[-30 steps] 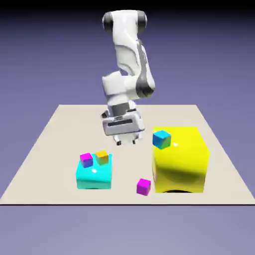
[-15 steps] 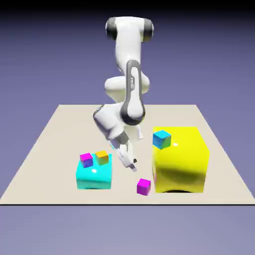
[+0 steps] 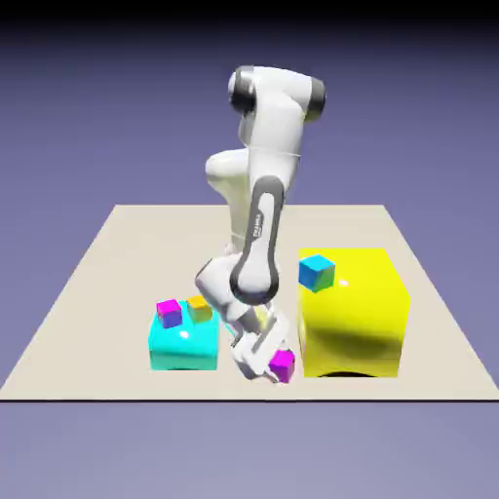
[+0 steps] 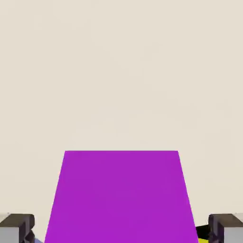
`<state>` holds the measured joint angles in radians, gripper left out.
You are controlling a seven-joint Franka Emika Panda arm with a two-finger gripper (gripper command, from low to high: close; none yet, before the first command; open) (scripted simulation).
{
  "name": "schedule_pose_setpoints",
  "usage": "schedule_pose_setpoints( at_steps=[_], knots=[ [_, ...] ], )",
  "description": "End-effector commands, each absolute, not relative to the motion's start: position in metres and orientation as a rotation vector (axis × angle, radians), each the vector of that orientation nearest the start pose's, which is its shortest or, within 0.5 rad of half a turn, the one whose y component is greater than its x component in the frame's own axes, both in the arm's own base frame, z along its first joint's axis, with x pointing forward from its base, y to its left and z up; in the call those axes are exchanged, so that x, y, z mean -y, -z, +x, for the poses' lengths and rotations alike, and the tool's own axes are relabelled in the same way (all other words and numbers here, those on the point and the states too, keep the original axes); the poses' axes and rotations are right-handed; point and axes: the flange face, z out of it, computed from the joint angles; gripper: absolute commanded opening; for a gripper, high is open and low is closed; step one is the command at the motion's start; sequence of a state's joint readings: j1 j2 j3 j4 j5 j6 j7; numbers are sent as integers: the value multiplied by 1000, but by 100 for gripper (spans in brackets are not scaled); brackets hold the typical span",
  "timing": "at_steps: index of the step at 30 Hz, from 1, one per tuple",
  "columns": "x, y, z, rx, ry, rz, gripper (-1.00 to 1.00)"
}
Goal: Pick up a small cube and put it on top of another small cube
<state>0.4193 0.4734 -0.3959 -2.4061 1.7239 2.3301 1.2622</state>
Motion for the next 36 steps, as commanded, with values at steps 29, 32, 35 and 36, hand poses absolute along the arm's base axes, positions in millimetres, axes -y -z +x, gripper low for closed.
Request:
schedule_pose_setpoints(
  at_steps=[29, 32, 35, 36],
  knots=[
    [-49, -415, 427, -2511, -940, -942, -100],
    [-73, -373, 427, -2514, -938, -941, -100],
    [-65, -387, 428, -2511, -940, -941, 100],
    [-56, -402, 428, -2510, -941, -942, 100]
  ],
)
